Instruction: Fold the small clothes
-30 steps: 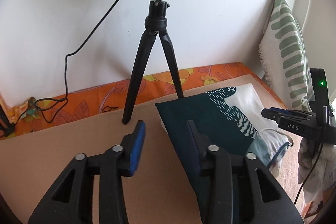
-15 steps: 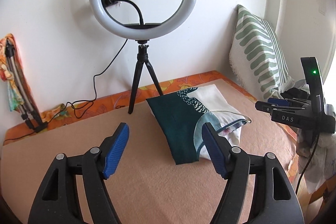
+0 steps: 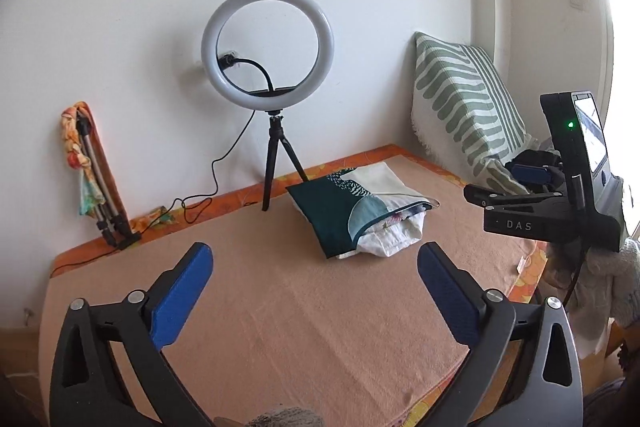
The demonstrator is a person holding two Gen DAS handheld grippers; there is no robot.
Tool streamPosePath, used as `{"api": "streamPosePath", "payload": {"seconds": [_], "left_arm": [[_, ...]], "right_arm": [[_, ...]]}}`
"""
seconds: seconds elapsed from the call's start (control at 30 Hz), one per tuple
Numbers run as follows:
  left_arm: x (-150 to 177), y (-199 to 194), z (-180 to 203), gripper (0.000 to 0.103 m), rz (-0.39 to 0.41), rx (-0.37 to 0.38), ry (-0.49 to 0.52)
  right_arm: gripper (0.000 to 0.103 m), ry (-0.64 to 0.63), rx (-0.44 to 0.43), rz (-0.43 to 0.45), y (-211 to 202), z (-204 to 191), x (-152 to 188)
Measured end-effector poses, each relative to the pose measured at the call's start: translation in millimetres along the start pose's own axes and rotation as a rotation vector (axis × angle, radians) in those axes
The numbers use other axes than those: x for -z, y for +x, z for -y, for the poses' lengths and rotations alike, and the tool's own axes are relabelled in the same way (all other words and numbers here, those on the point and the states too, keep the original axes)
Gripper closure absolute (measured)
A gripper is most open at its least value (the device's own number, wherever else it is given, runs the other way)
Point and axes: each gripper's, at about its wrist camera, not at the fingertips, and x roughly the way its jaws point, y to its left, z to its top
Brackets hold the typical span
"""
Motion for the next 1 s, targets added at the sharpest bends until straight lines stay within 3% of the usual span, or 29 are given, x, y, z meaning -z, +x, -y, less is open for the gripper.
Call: {"api": "streamPosePath", "payload": {"seconds": [0.1,0.43,0.8,1.0], "left_arm": [[10.9,-19.1,1.8,0.001,0.011,-0.023,0.010],[53.0,-48.0,-7.4,0.001,0.002,0.003,-0.024],[76.1,-58.5,-14.4,0.001,0.011,-0.025,-0.040],[86.0,-52.3,-24.0,0.001,-0.010,-0.049,-0.029]], "right_arm": [[0.012,0.030,0.021,0.038,-21.0,-4.5,10.5],[0.006,0.079,0.028,0.120,-60.1,-17.4,46.9],[0.004,0.104,-0.020,0.120,-51.2,-28.8,64.4],[0.004,0.044,-0.012,0.108,-42.6,-36.4,73.2]]}}
